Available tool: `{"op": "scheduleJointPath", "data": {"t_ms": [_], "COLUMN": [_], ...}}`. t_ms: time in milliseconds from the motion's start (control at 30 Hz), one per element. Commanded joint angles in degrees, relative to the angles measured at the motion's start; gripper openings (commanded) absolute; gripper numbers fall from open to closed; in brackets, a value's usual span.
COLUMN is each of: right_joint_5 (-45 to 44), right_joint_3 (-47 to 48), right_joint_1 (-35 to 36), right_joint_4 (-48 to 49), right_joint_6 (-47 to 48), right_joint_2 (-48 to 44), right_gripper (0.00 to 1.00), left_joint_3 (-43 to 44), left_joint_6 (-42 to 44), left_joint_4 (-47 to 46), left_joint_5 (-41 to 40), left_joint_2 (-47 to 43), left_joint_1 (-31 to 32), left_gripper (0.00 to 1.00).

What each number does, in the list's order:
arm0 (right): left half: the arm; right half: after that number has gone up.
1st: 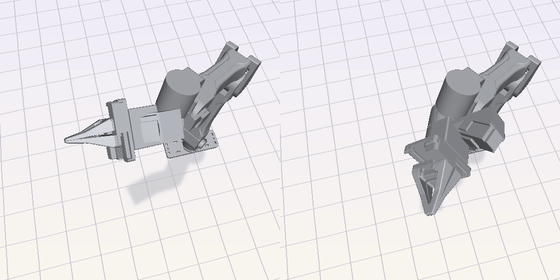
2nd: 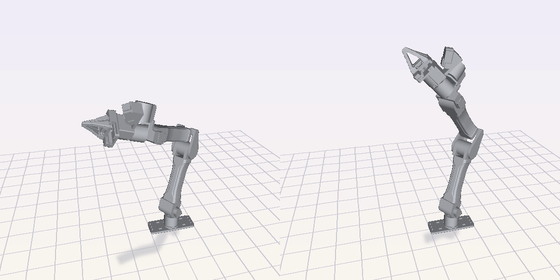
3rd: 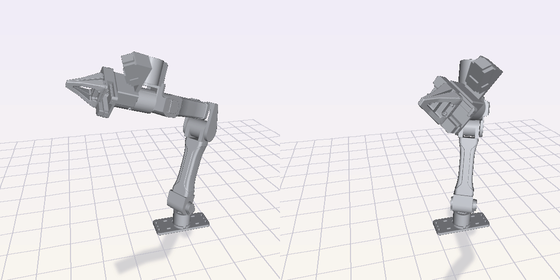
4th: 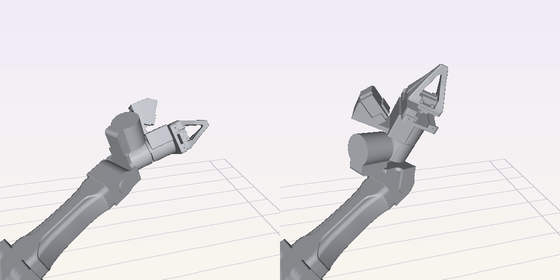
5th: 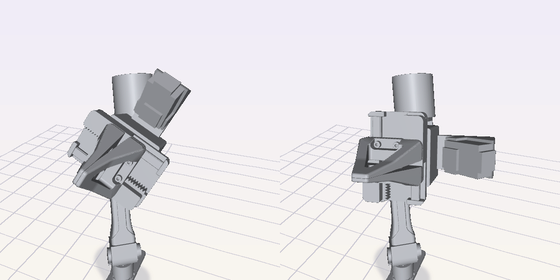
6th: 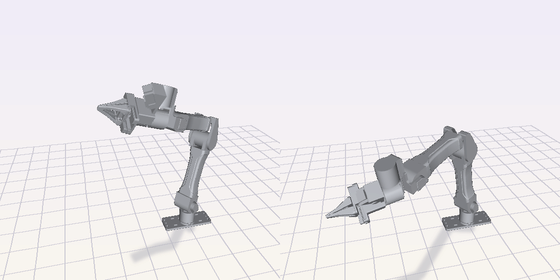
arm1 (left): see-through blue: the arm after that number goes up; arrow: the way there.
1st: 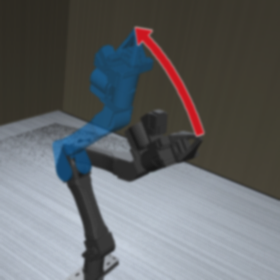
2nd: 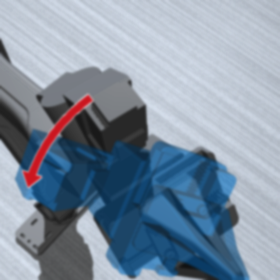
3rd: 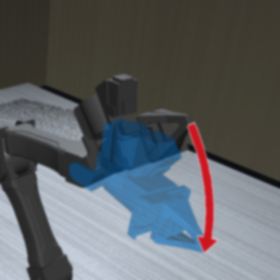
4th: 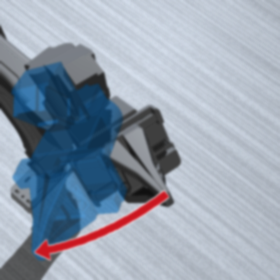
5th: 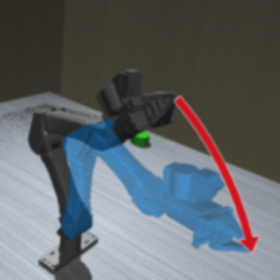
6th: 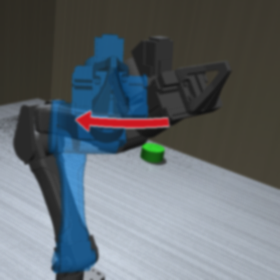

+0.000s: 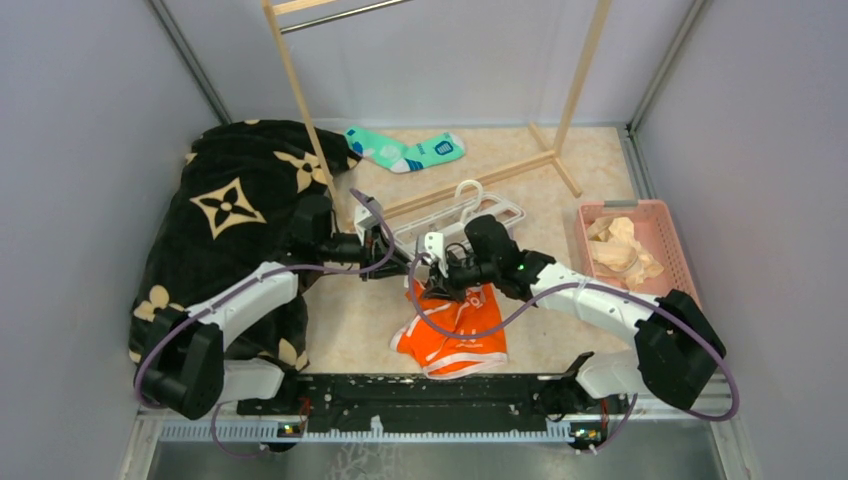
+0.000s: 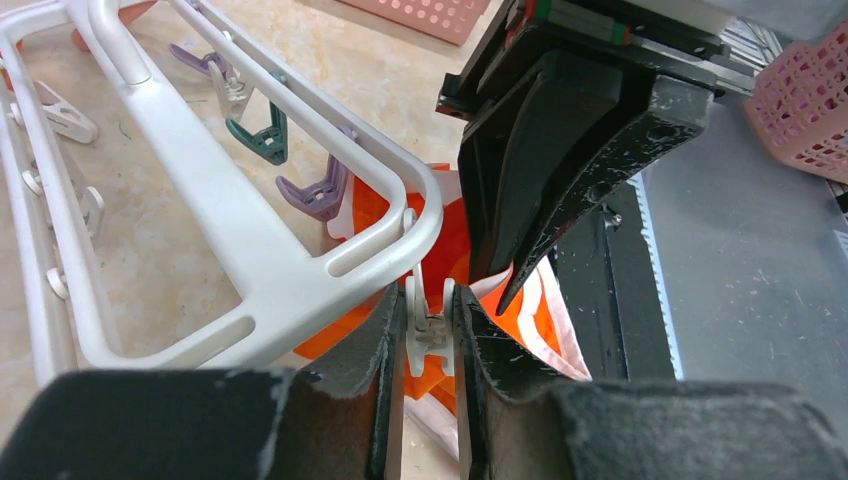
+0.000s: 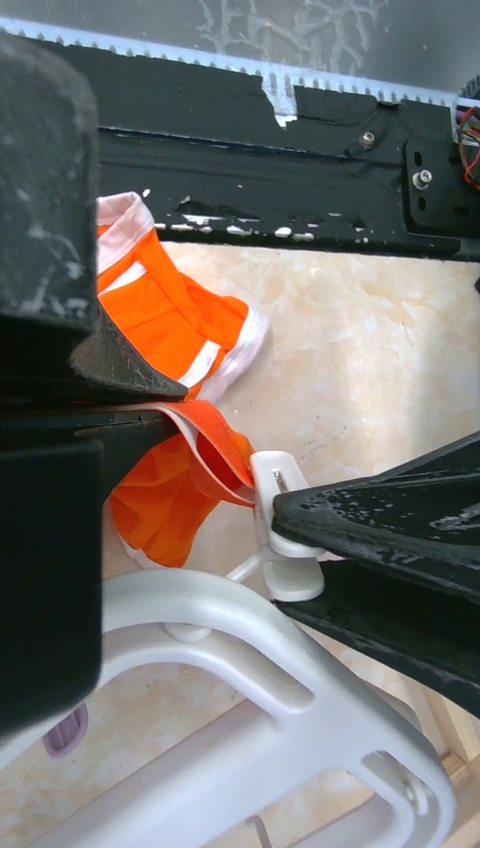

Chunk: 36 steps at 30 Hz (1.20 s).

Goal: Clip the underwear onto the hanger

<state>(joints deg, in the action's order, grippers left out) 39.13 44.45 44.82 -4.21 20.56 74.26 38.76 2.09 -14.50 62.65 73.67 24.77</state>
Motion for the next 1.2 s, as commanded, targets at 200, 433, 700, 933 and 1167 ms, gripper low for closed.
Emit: {"op": "scheduleJointPath", "data": {"t_ms": [200,433,700,933,1167], "right_joint_5": [-4.05,-13.85,-16.92,-16.52,-13.99], "right_joint_3": [1.37,-9.18,-11.48,-9.34,-8.98], "right_joint_1": [2.22,8.1,10.85,10.89,10.99], "right_joint_4": [-2.89,13.47,19.39,16.73,14.94], "right_joint_6": [4.12,9.83,14.21,12.97,14.79], "right_joint_2": [1.68,-1.22,5.35,10.11,6.67], "right_gripper": [0.0,0.0,0.08,0.24,0.43], "left_joint_3": [0.84,0.32,0.19,0.78,0.11], "left_joint_6": [-3.03,-2.88,-1.65,-0.21,-0.07], "left_joint_4": [-7.64,-7.68,-2.64,-0.79,-0.97], "left_joint_5": [5.47,-1.32,-14.31,-17.59,-17.0], "left_joint_2": [-5.76,-6.21,-5.65,-5.18,-5.3], "left_joint_1": [0.21,0.27,0.14,-0.15,-0.7], "left_gripper": [0.0,0.0,0.0,0.0,0.0]}}
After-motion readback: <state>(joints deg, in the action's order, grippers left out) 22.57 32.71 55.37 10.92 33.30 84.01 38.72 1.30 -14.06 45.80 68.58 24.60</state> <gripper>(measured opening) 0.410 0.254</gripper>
